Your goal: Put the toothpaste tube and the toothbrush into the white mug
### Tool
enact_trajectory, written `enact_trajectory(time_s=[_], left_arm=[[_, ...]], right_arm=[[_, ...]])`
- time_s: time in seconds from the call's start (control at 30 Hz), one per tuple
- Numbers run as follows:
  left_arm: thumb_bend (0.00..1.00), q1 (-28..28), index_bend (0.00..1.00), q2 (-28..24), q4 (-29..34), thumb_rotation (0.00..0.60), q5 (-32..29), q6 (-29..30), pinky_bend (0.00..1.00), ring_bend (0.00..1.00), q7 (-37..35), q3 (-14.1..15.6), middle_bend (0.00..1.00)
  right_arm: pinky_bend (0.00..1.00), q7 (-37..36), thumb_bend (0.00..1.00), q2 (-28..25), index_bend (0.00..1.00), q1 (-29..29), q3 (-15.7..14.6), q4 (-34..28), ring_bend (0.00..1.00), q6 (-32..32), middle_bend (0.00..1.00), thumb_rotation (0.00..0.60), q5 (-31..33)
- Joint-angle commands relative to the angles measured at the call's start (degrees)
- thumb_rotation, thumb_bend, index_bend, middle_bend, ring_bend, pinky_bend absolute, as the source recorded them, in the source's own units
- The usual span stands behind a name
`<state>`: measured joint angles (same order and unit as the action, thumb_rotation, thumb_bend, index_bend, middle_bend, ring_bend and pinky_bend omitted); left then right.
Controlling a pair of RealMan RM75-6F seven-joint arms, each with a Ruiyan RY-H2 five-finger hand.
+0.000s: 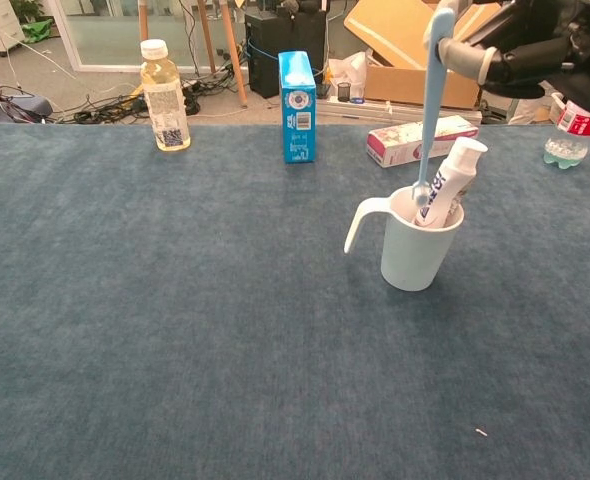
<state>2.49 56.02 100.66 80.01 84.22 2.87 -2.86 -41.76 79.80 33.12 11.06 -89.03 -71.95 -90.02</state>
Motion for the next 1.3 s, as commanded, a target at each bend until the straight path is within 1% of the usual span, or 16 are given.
enact_trajectory(time_s=[0.03, 0.47, 0.67, 0.73, 0.8, 0.97, 1.13, 1.3], left_arm=[[0.00, -0.03, 0.47, -0.06, 0.00, 0.600, 0.03, 0.04, 0.39, 0.33, -0.14, 0.00, 0.32], [0.00, 0.06, 0.47, 0.00, -0.04, 0.600, -0.07, -0.14, 0.39, 0.33, 0.00, -0.02, 0.32], [0.00, 0.06, 0.47, -0.04, -0.03, 0.600, -0.17, -0.20, 0.39, 0.33, -0.06, -0.04, 0.32], [0.00, 0.06, 0.47, -0.06, -0.04, 0.600, -0.15, -0.19, 0.39, 0.33, -0.10, -0.04, 0.32], [0.00, 0.08, 0.47, -0.09, -0.02, 0.600, -0.16, -0.23, 0.39, 0.33, -0.11, -0.03, 0.32], [0.00, 0.14, 0.47, -0.04, -0.05, 0.600, -0.23, -0.38, 0.39, 0.33, 0.10, -0.01, 0.32], [0.00, 0.17, 0.47, 0.04, -0.03, 0.600, -0.30, -0.45, 0.39, 0.33, 0.38, 0.03, 0.32], [0.00, 0.20, 0.47, 0.14, -0.19, 0.600, -0.46, -0.46, 0.39, 0.33, 0.36, -0.06, 0.32]], right_arm=[[1.00, -1.25, 0.35, 0.99, 0.66, 0.32, -0.43, 1.68, 1.00, 0.10, 1.00, 0.600, -0.04], [1.00, -4.78, 0.35, 2.71, 0.66, 0.34, -2.11, 7.69, 1.00, 1.04, 1.00, 0.600, 0.64], [1.00, -5.82, 0.34, 3.62, 0.66, 0.47, -3.13, 10.47, 1.00, 1.27, 1.00, 0.600, -0.01], [1.00, -6.15, 0.31, 3.57, 0.64, 0.53, -3.26, 10.78, 1.00, 0.97, 1.00, 0.600, -0.38], [1.00, -6.45, 0.26, 3.32, 0.59, 0.54, -3.34, 10.72, 1.00, 0.68, 1.00, 0.600, -0.68], [1.00, -6.49, 0.17, 2.27, 0.50, 0.49, -3.64, 10.09, 1.00, 0.26, 1.00, 0.600, -1.14], [1.00, -6.49, 0.14, 1.59, 0.46, 0.27, -3.99, 9.94, 1.00, -0.02, 1.00, 0.600, -1.24], [1.00, -3.51, 0.12, 0.22, 0.44, -0.72, -4.34, 9.35, 1.00, -3.19, 1.00, 0.600, -3.07]])
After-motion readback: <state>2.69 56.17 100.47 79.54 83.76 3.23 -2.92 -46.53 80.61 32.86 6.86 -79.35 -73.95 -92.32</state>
